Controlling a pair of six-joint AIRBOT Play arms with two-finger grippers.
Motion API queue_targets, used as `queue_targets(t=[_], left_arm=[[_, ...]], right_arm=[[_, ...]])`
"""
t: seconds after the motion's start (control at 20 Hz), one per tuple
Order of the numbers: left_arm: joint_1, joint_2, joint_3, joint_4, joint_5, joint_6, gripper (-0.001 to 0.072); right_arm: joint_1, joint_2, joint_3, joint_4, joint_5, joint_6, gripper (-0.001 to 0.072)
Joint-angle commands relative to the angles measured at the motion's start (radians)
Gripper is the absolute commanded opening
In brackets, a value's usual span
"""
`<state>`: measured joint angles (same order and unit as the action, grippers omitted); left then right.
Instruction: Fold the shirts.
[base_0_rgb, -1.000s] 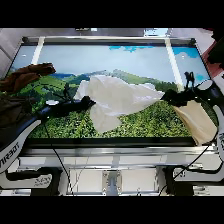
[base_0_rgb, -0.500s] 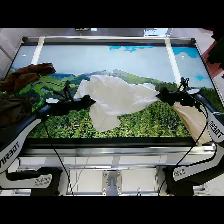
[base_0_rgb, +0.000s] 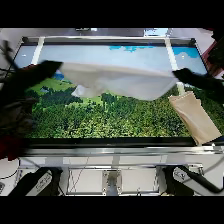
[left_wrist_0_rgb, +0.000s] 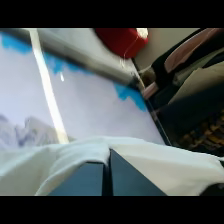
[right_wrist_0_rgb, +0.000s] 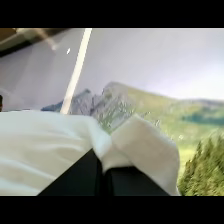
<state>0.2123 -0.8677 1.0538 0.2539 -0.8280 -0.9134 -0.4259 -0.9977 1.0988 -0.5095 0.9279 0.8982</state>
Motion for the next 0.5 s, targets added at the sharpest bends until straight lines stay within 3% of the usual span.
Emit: queue_targets(t=[0.0, 0.1, 0.2, 0.35, 0.45], left_arm=[[0.124, 0.322, 0.120, 0.137, -0.015, -0.077, 0.0010], [0.124, 0.406, 0.234, 0.201, -0.033, -0.121, 0.0010], [0.124, 0.409, 0.364, 0.232, -0.028, -0.122, 0.0010], [0.124, 0.325, 0.446, 0.337, -0.027, -0.180, 0.0009], [0.124, 0.210, 0.446, 0.383, -0.142, -0.245, 0.0010]], right_arm=[[-0.121, 0.446, 0.057, -0.223, 0.022, 0.080, 0.0029], [-0.155, 0.589, 0.177, -0.241, -0.028, 0.082, 0.0029], [-0.160, 0.609, 0.324, -0.219, -0.037, 0.082, 0.0029], [-0.160, 0.506, 0.418, -0.095, -0.012, 0.078, 0.0029], [-0.160, 0.365, 0.417, 0.033, 0.140, 0.078, 0.0029]])
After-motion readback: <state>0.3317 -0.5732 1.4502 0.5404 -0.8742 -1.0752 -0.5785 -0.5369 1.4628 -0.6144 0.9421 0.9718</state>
